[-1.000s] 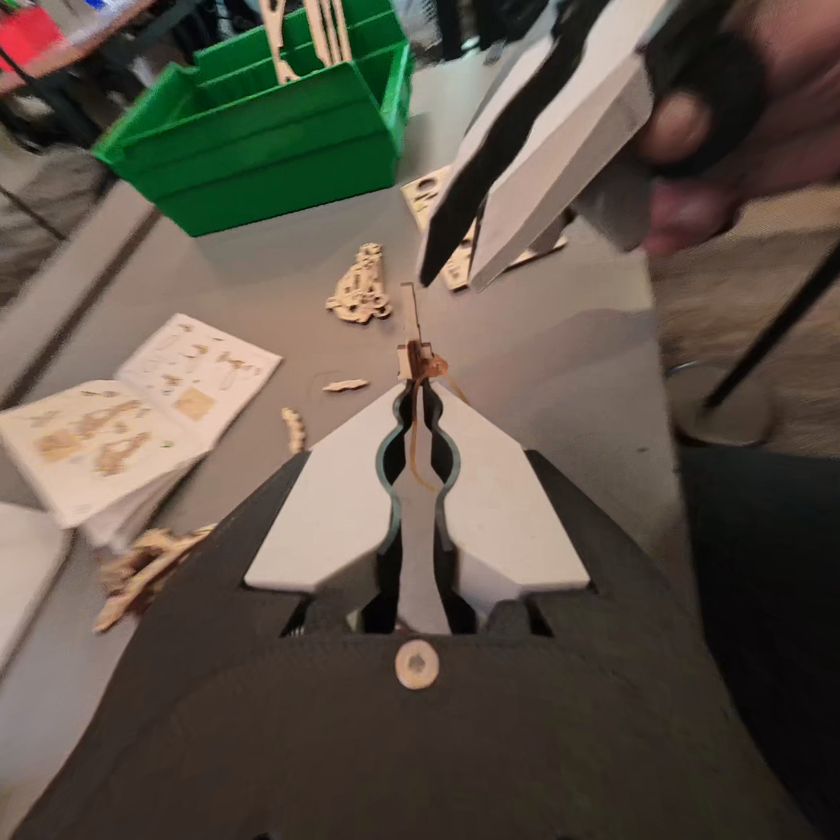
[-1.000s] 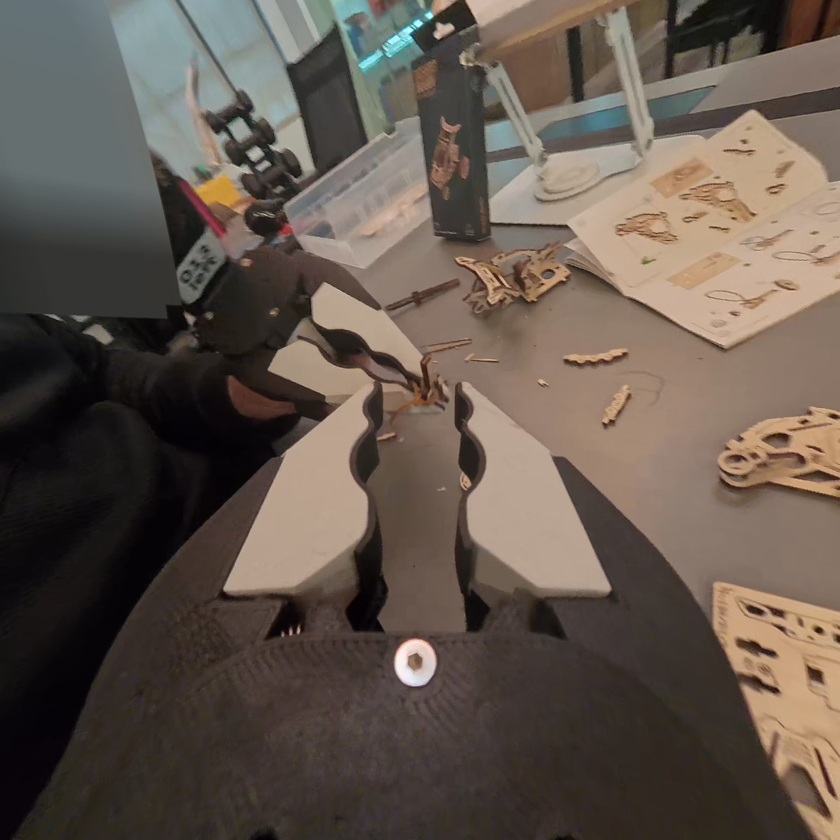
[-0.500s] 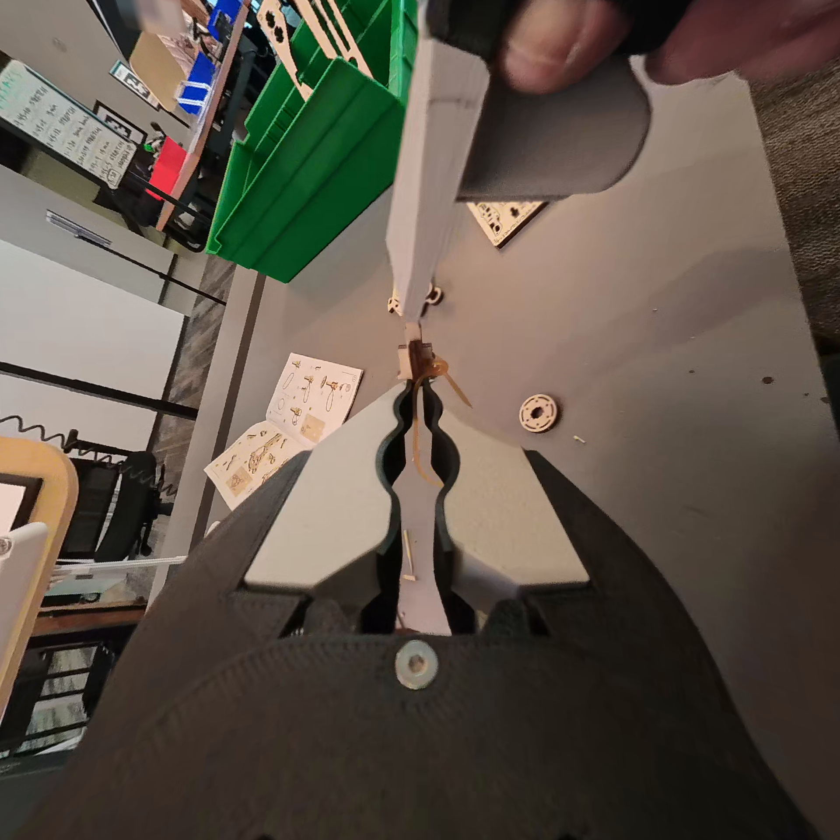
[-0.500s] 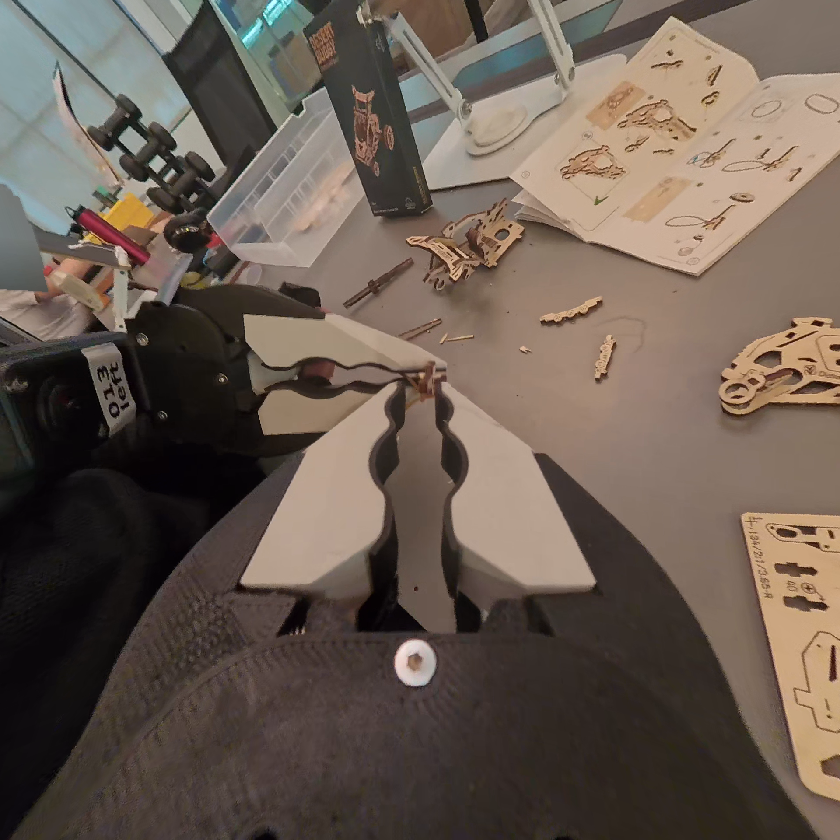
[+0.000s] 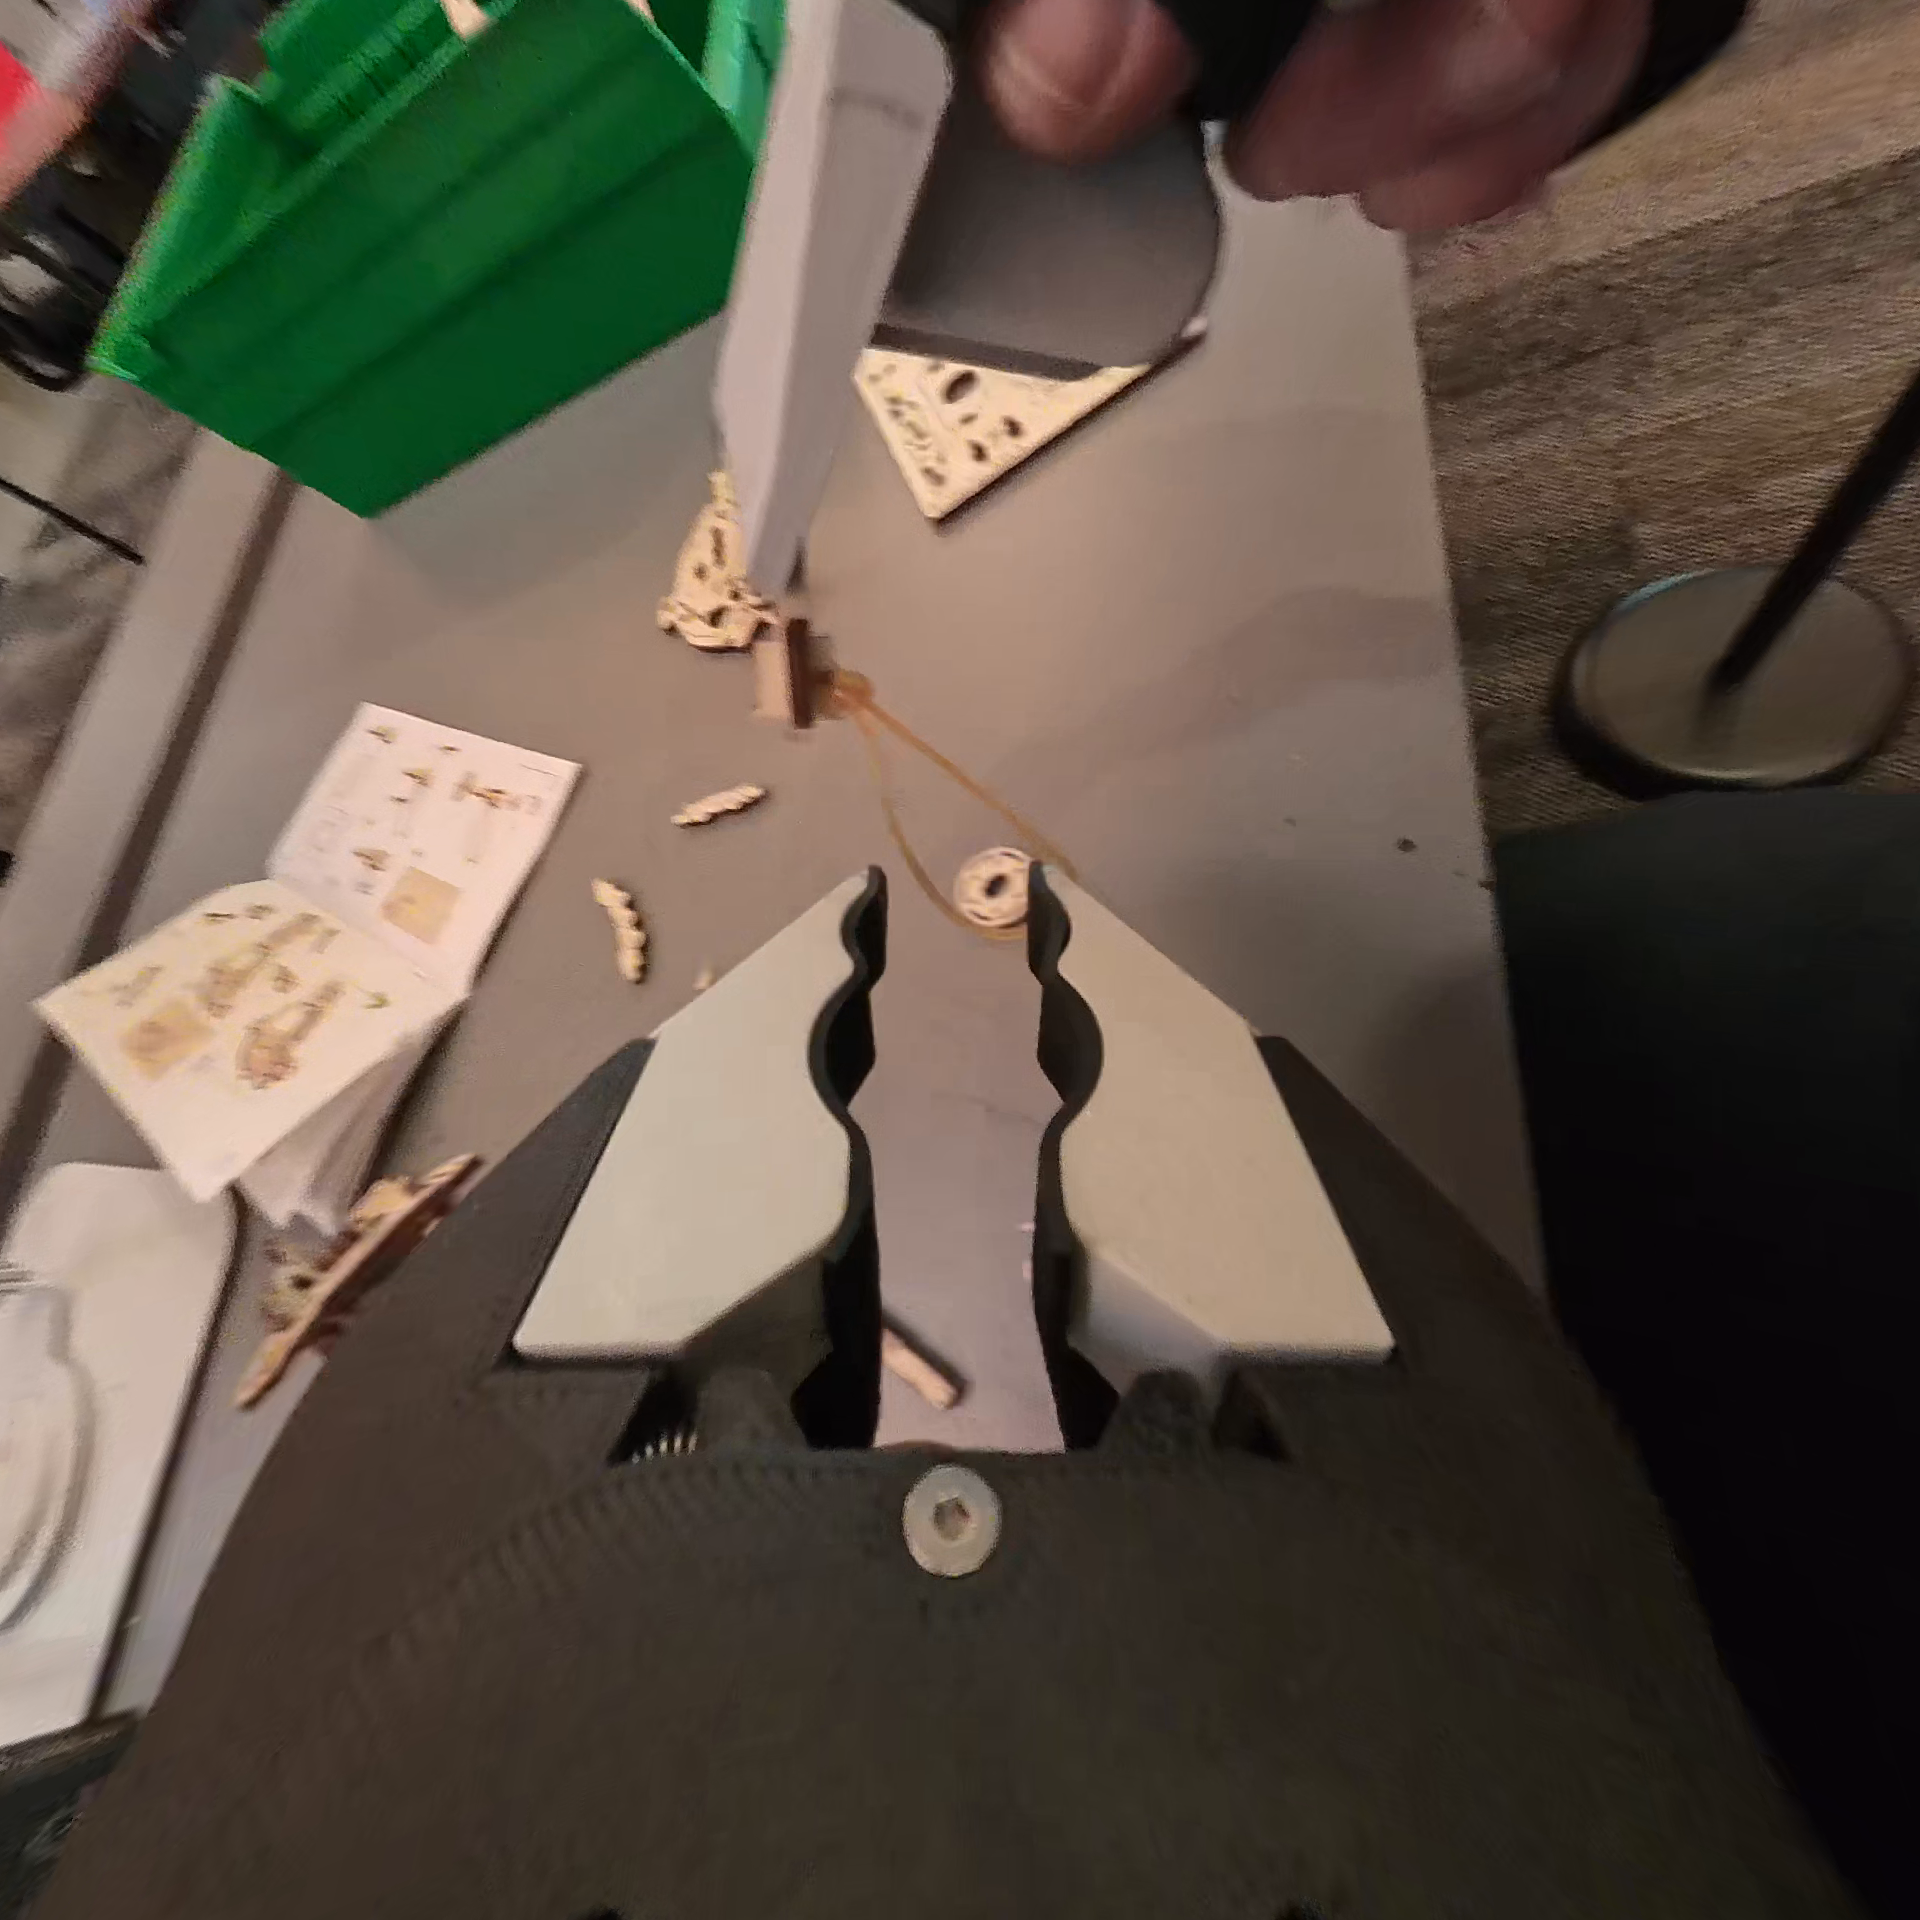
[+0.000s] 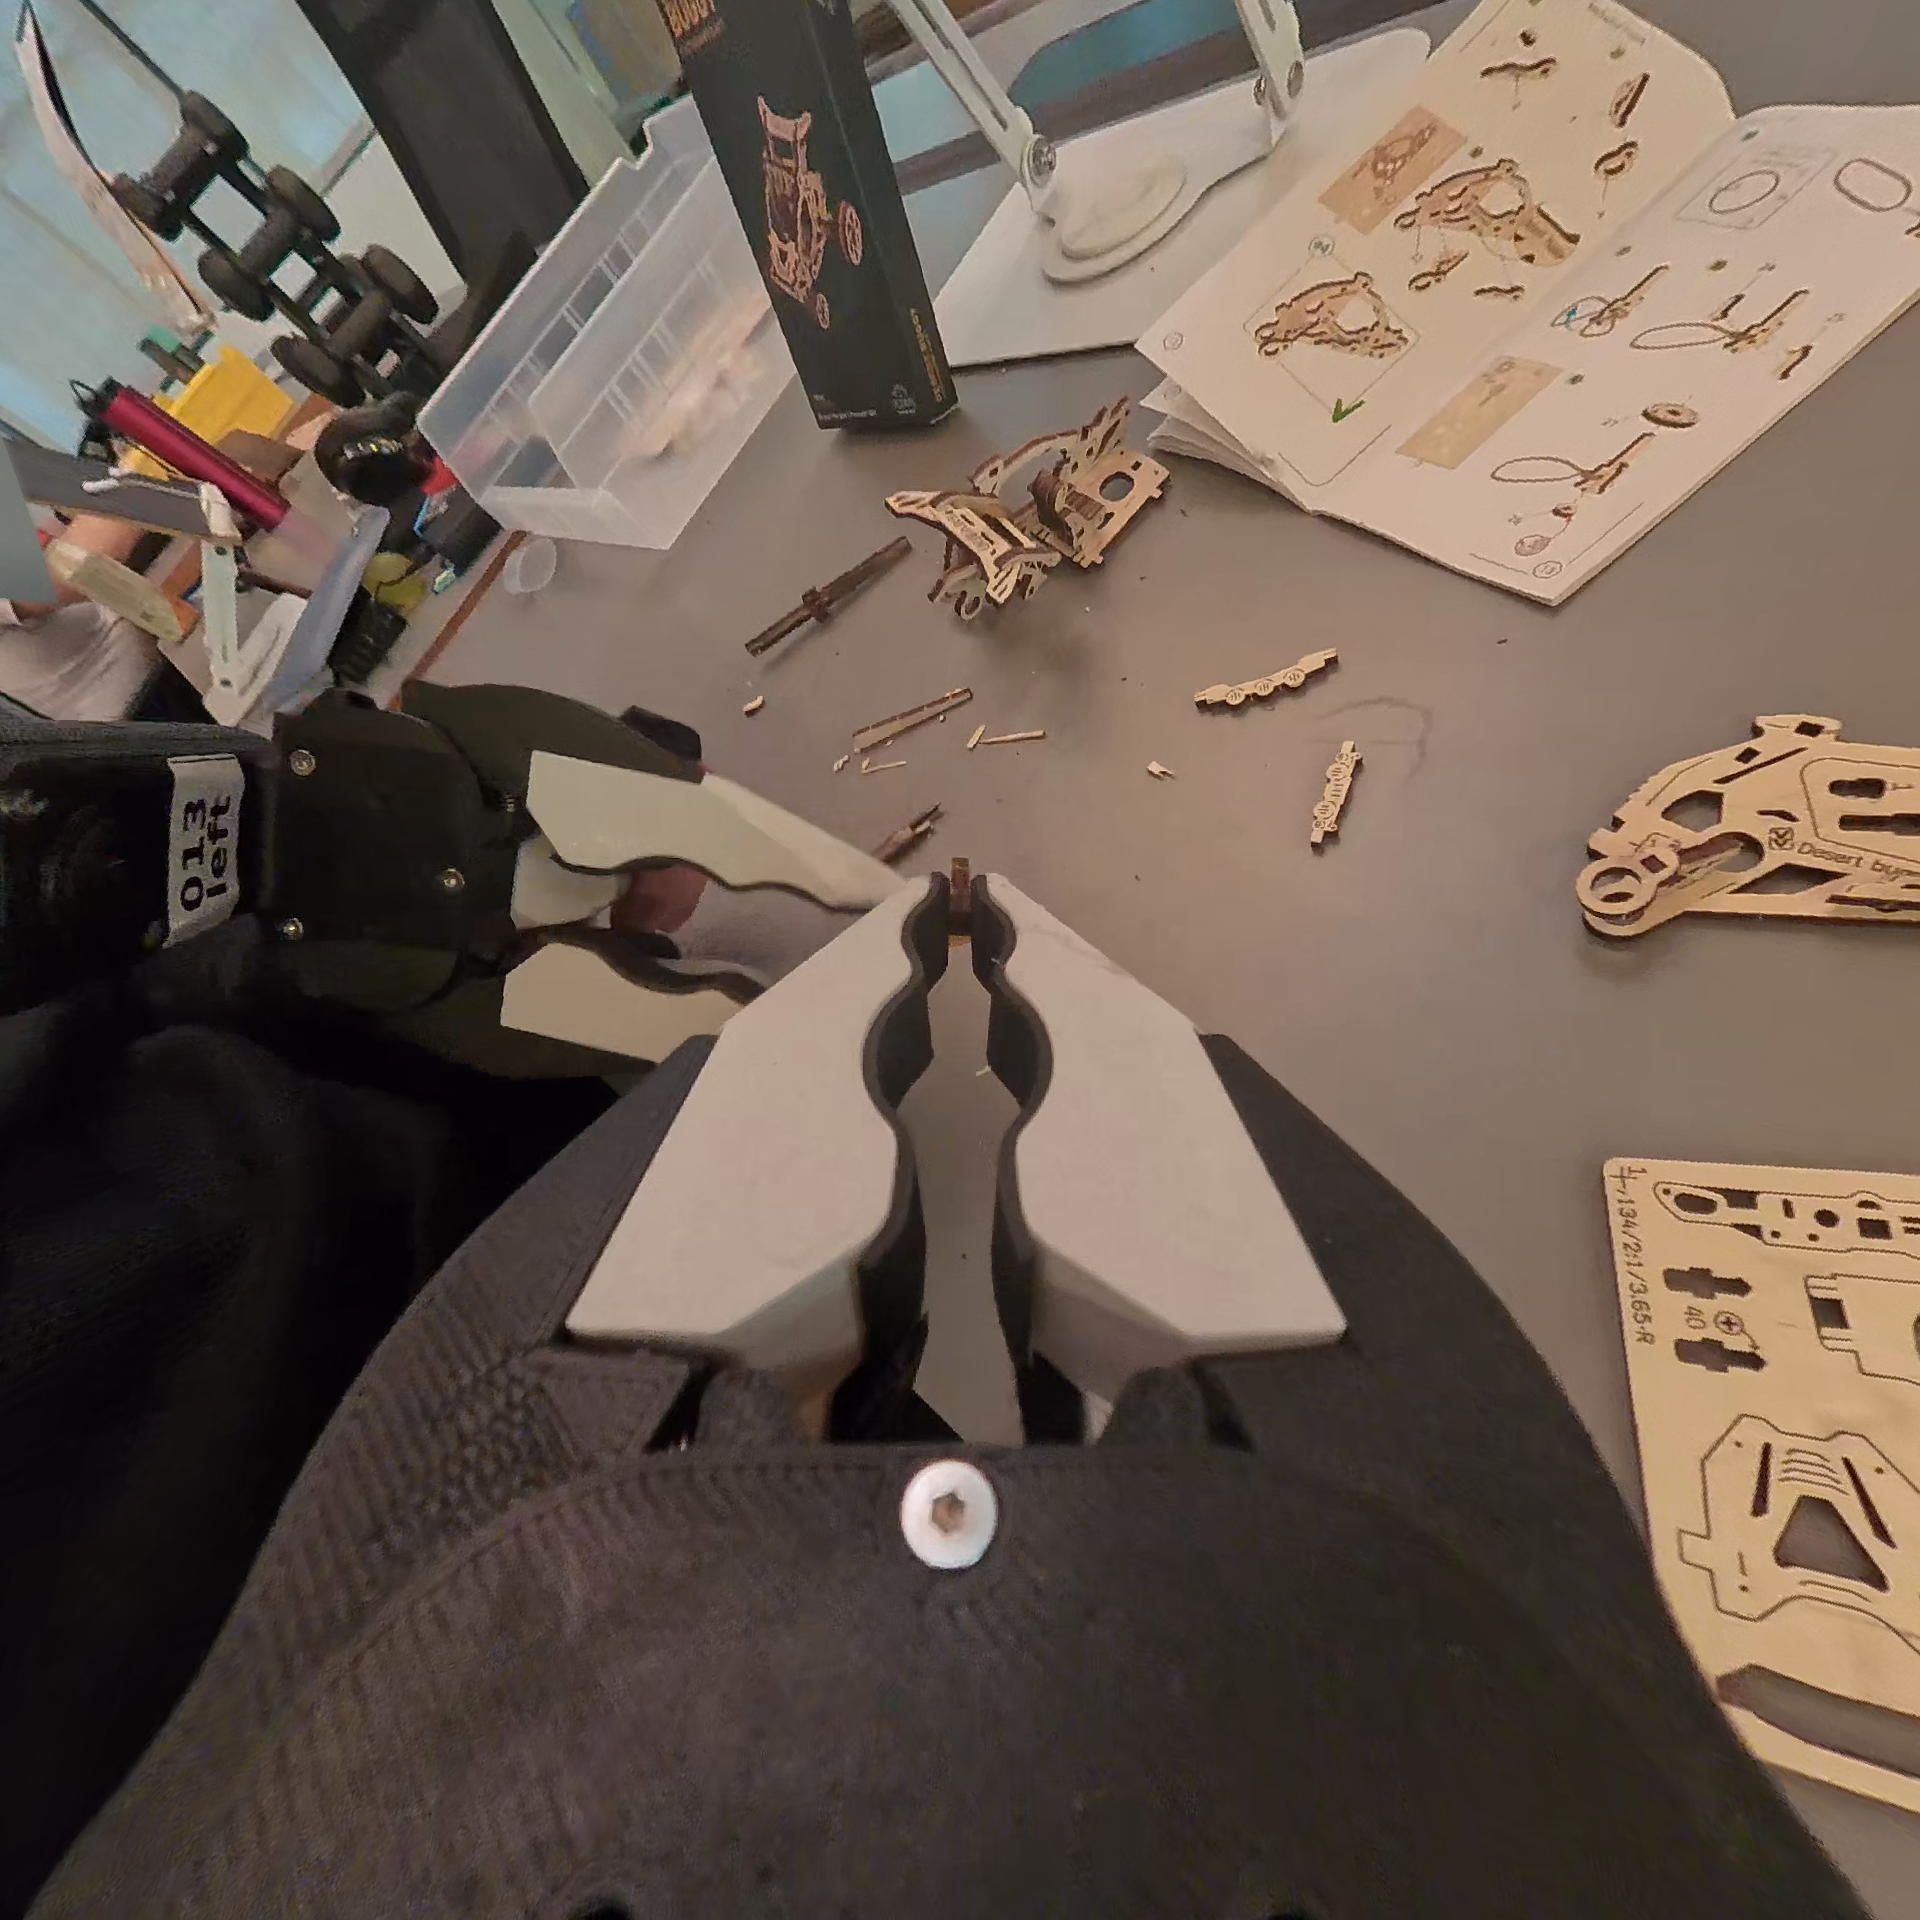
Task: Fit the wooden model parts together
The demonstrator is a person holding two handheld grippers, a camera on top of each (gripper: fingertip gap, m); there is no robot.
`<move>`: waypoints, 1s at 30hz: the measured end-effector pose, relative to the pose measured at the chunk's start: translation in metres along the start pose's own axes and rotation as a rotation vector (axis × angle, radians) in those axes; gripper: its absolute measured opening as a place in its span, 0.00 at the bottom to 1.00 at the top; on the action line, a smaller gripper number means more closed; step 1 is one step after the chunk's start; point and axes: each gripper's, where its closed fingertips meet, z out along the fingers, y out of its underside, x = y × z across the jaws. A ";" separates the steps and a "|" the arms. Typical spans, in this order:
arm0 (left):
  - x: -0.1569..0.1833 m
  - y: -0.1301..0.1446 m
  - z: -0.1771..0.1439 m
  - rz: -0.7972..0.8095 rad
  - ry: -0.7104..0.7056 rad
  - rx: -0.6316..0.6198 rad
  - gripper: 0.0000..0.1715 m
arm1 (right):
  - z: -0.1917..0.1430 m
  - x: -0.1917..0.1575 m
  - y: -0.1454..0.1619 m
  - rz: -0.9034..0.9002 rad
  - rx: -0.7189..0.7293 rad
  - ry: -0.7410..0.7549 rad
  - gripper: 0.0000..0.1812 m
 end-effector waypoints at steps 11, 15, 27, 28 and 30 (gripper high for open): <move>0.051 -0.001 -0.011 -0.173 0.335 0.020 0.18 | 0.003 0.007 0.036 -0.261 -0.402 0.209 0.00; 0.058 0.007 -0.008 -0.178 0.379 -0.003 0.18 | 0.019 0.011 0.046 -0.302 -0.473 0.236 0.00; 0.061 0.013 -0.012 -0.163 0.399 0.019 0.18 | 0.036 0.018 0.052 -0.311 -0.539 0.278 0.00; 0.061 0.013 -0.012 -0.163 0.396 0.023 0.17 | 0.037 0.017 0.052 -0.304 -0.544 0.276 0.00; 0.062 0.014 -0.012 -0.164 0.406 0.024 0.17 | 0.037 0.018 0.052 -0.299 -0.554 0.285 0.00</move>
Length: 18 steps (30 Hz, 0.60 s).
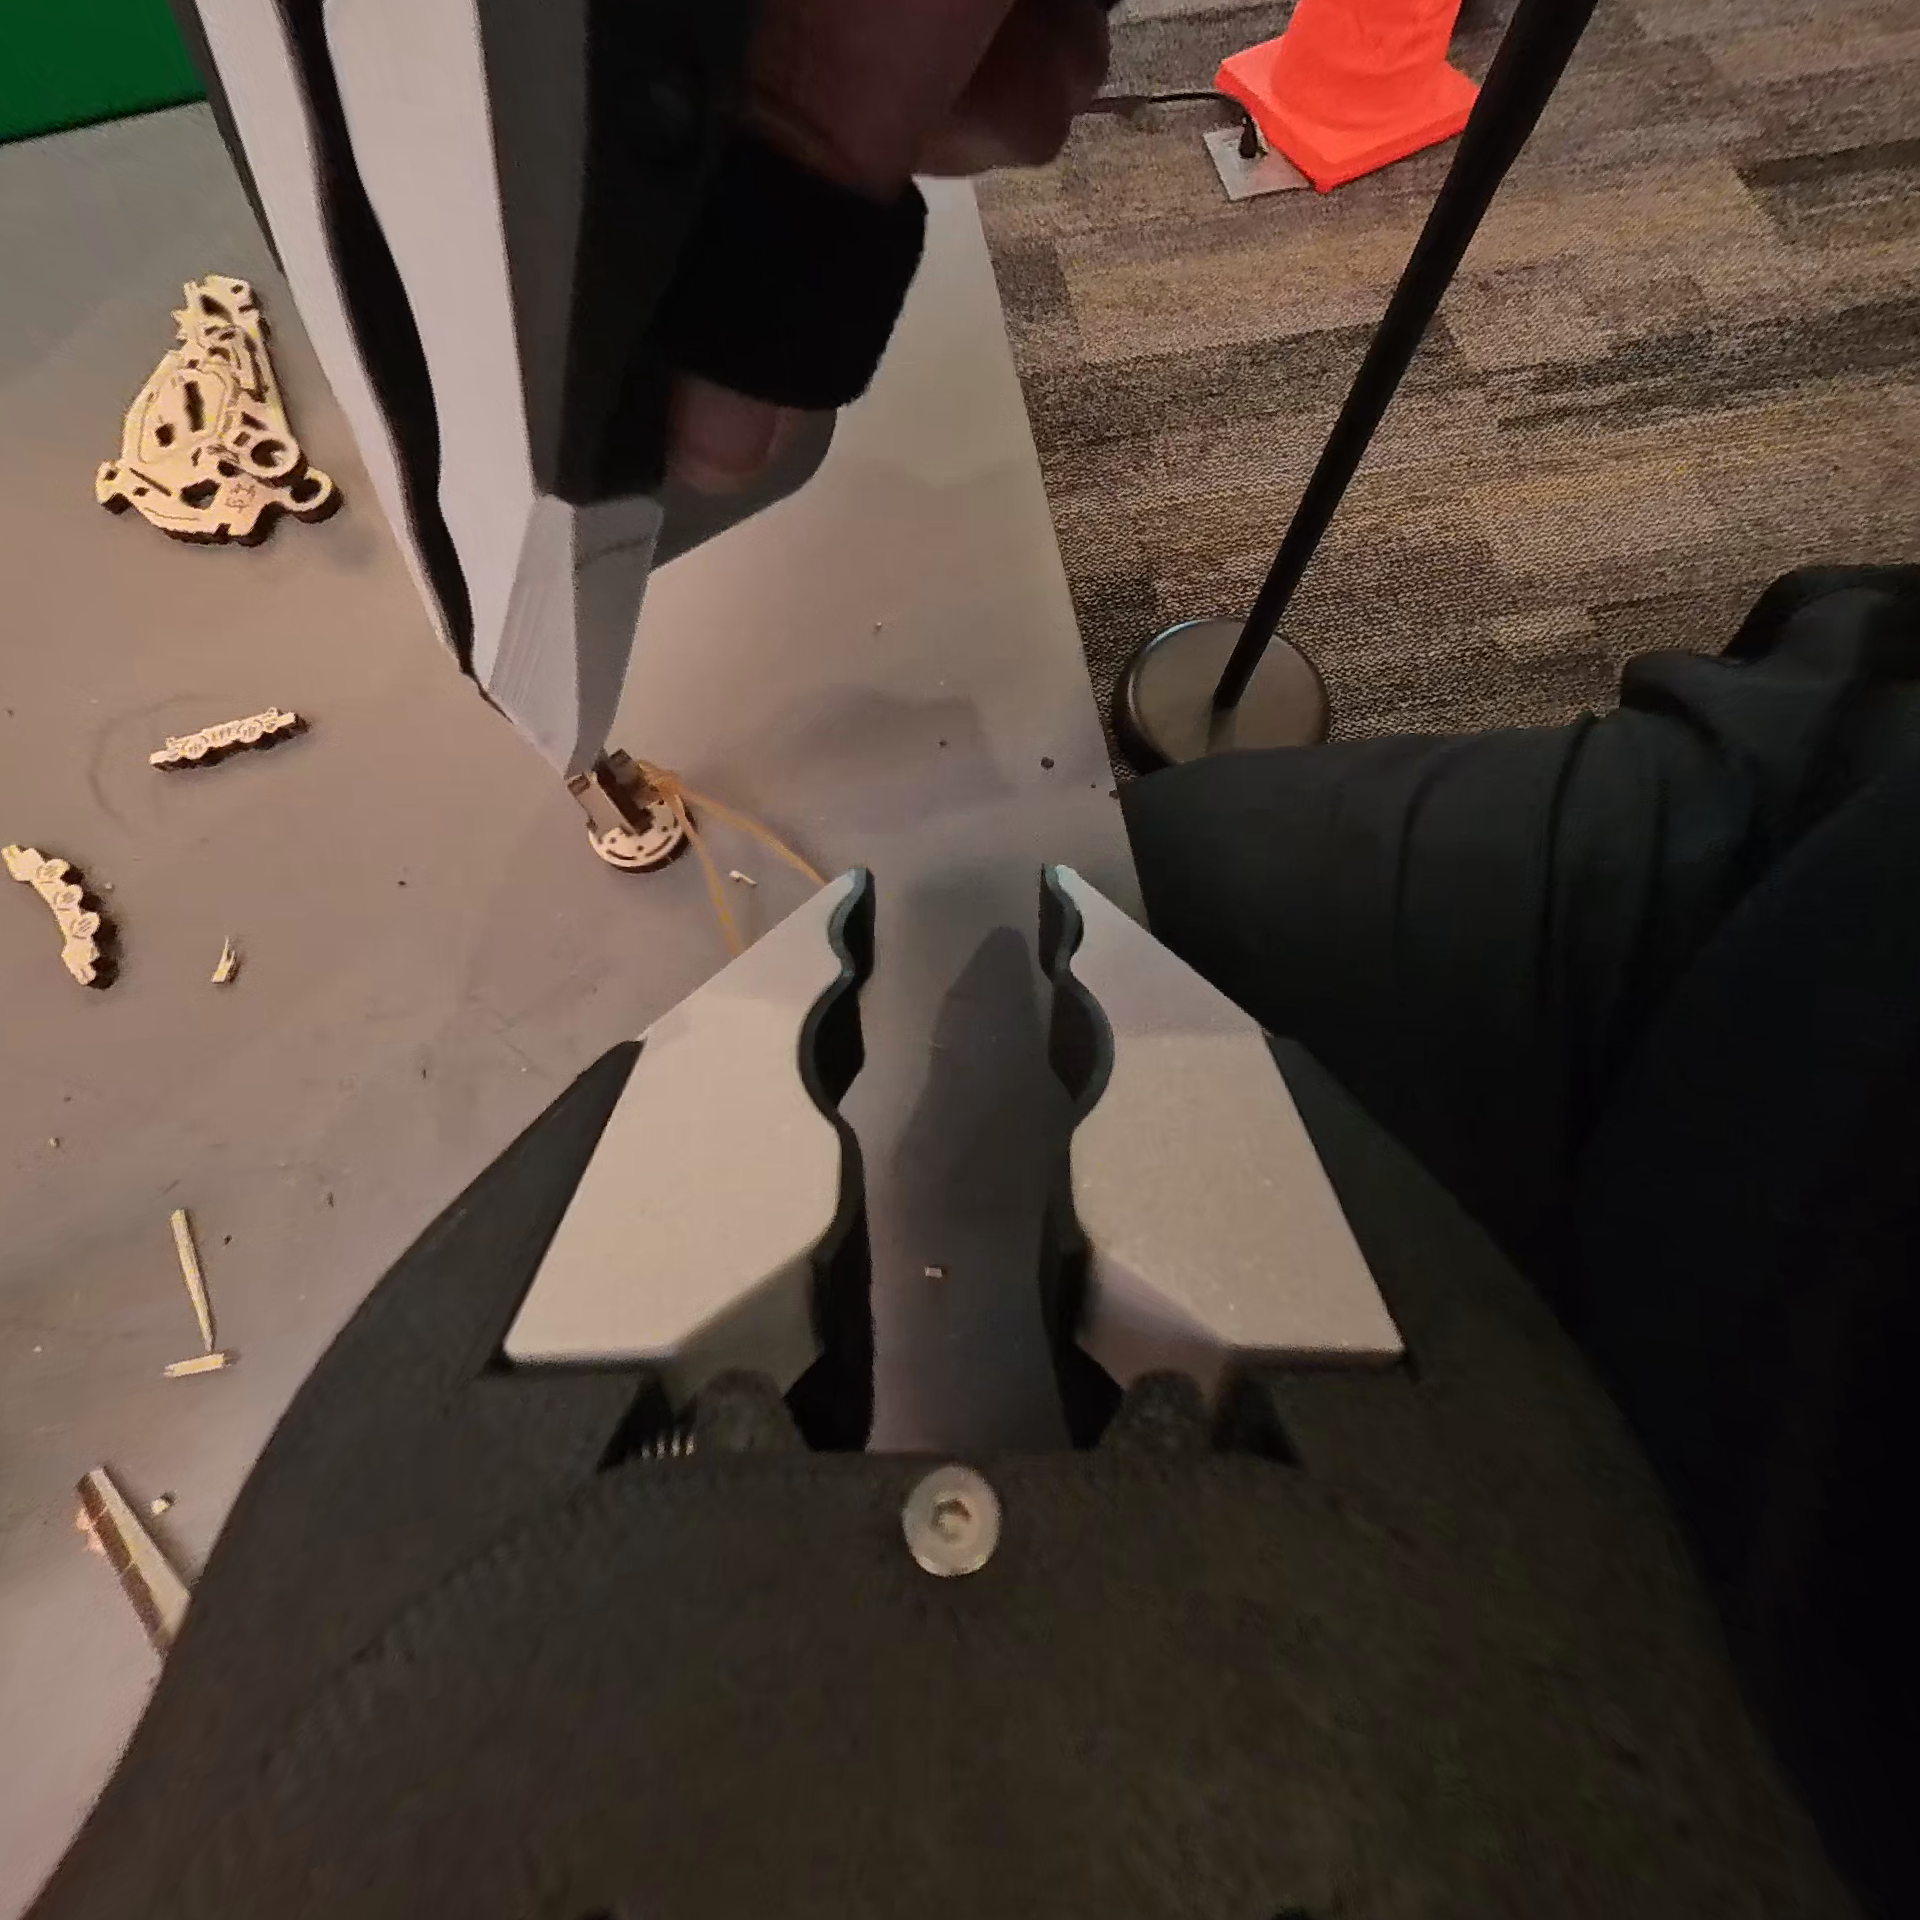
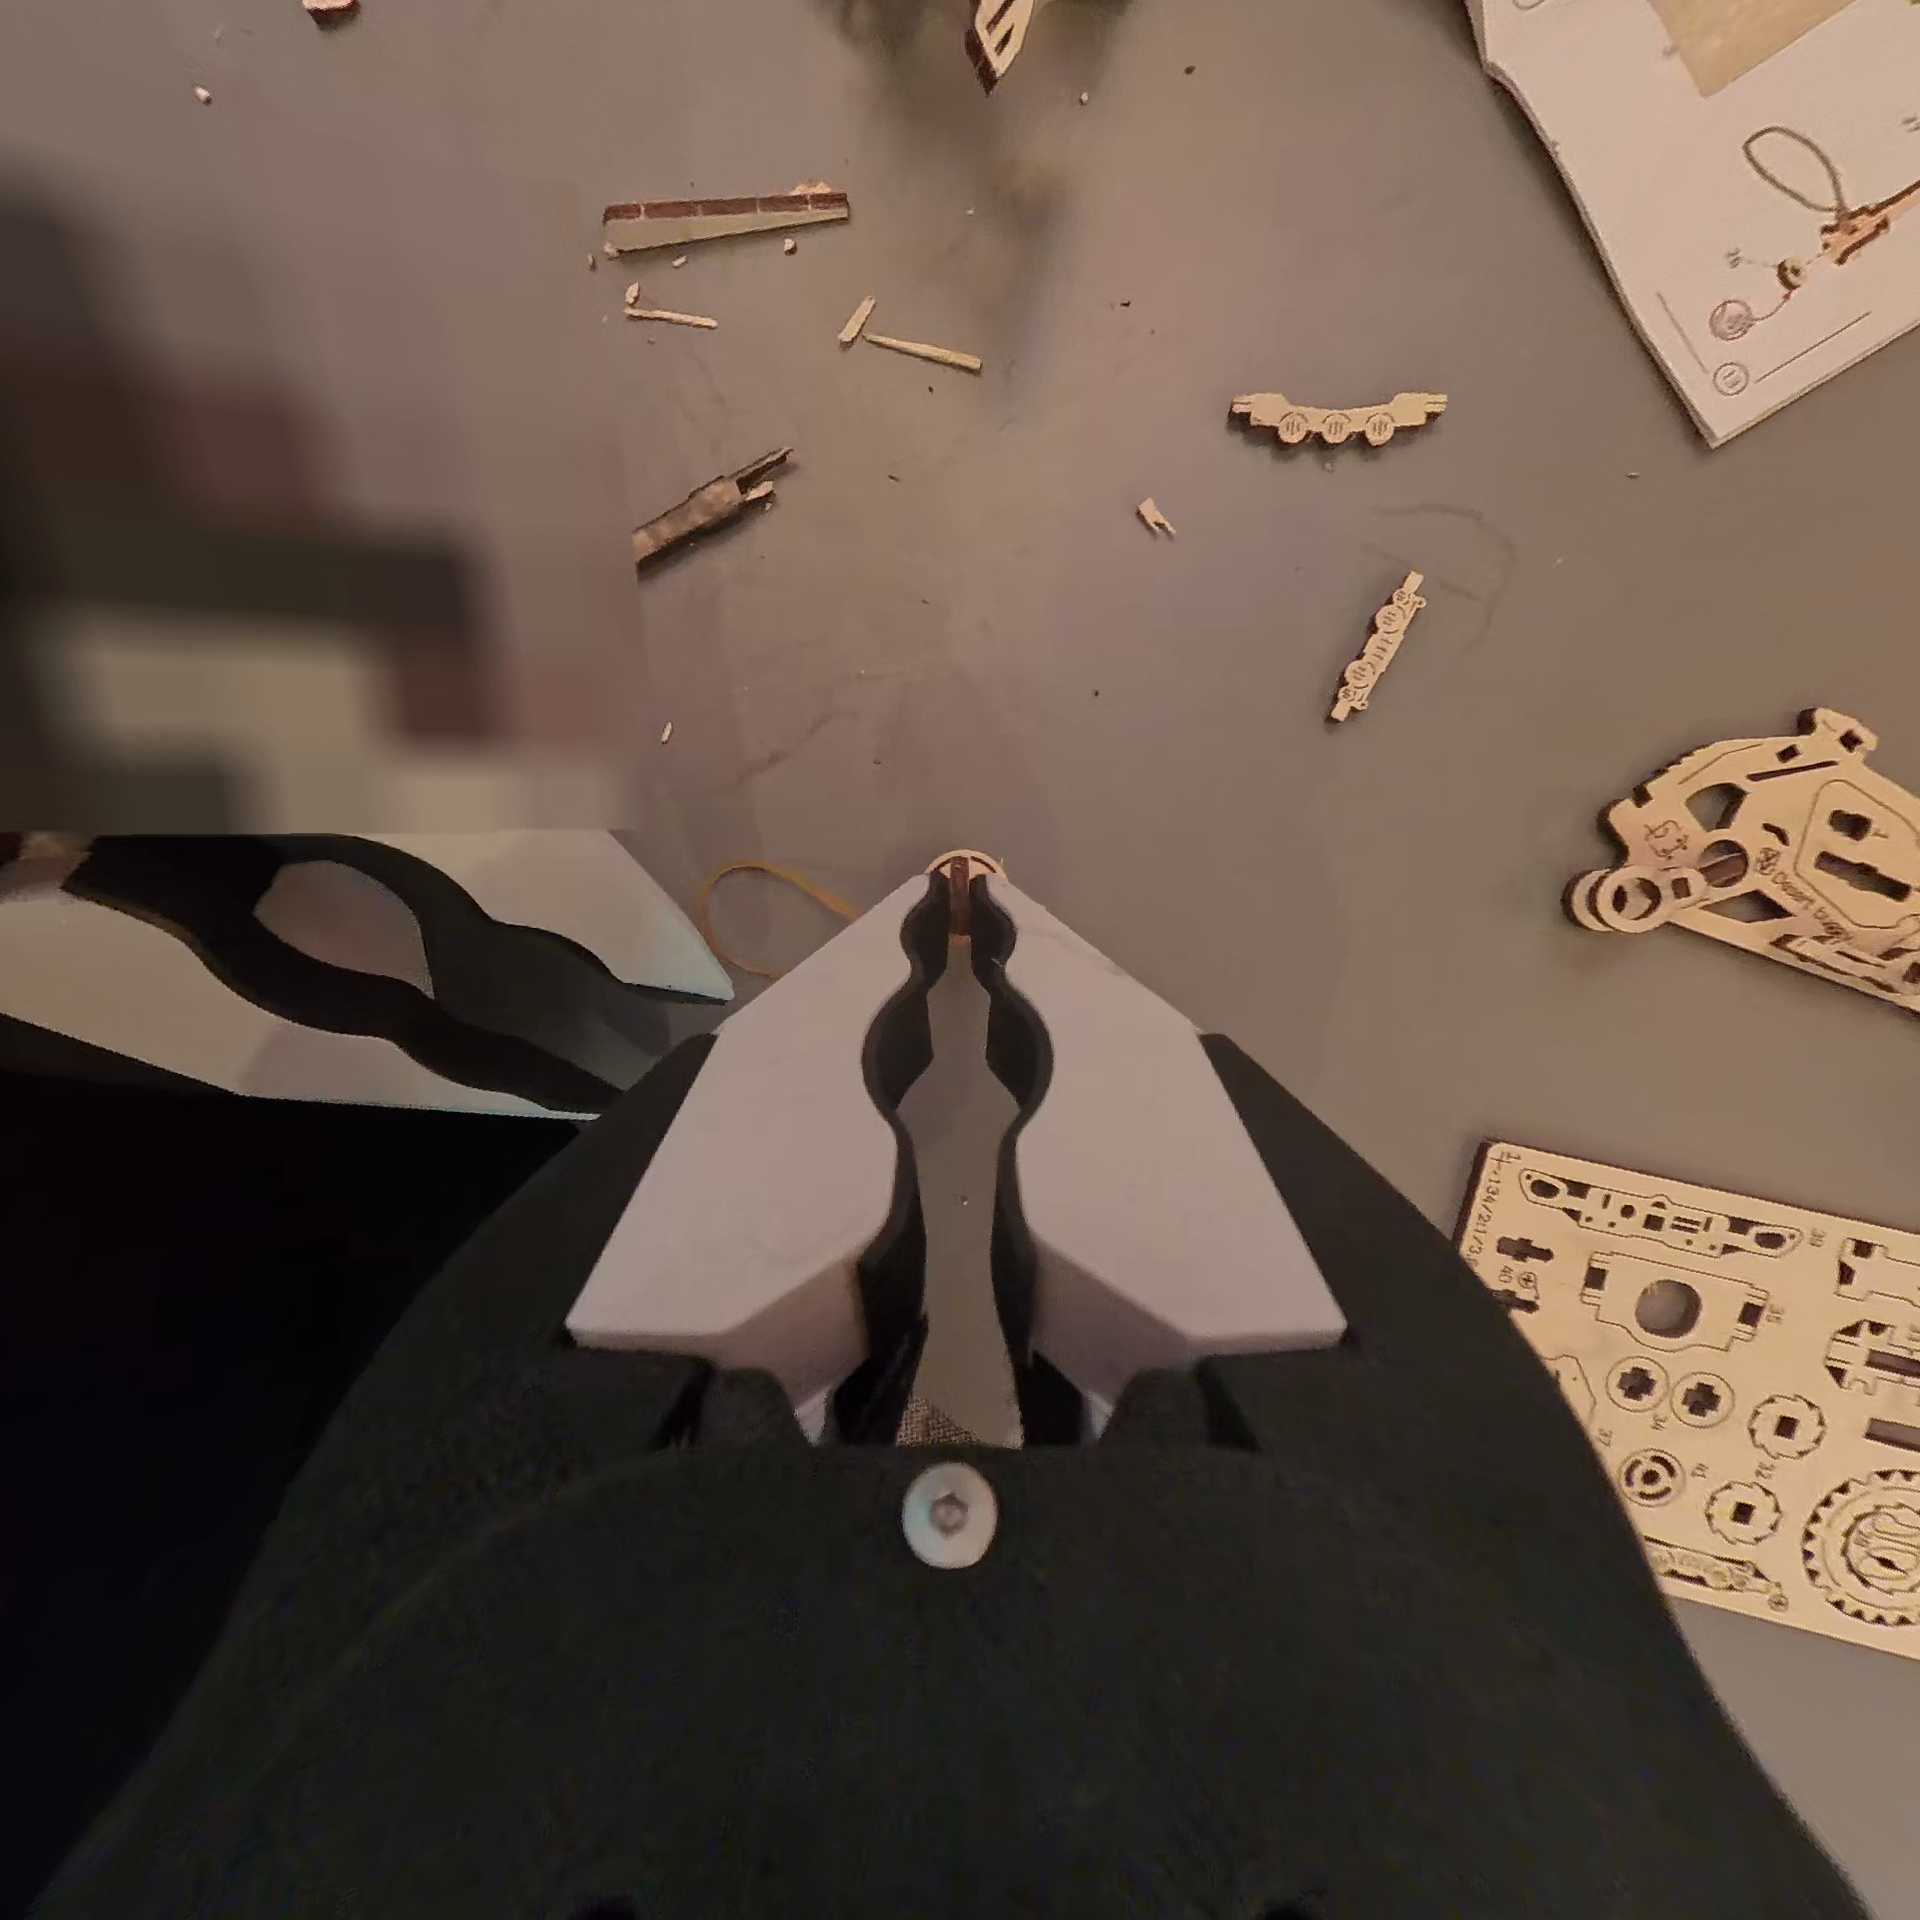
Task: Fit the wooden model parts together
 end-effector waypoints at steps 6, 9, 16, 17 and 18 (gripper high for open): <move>-0.001 0.002 -0.002 0.000 0.004 0.009 0.17 | 0.003 0.002 0.003 -0.014 -0.044 0.042 0.00; -0.001 0.001 -0.002 -0.004 0.009 0.016 0.17 | 0.005 0.001 0.001 -0.034 -0.060 0.060 0.00; -0.001 0.001 -0.003 -0.010 0.019 0.021 0.17 | 0.006 0.002 0.001 -0.084 -0.108 0.094 0.01; -0.001 0.001 -0.003 -0.012 0.019 0.023 0.17 | 0.006 0.002 0.001 -0.078 -0.102 0.091 0.01; -0.001 0.001 -0.003 -0.013 0.022 0.023 0.17 | 0.006 0.002 0.001 -0.078 -0.095 0.088 0.01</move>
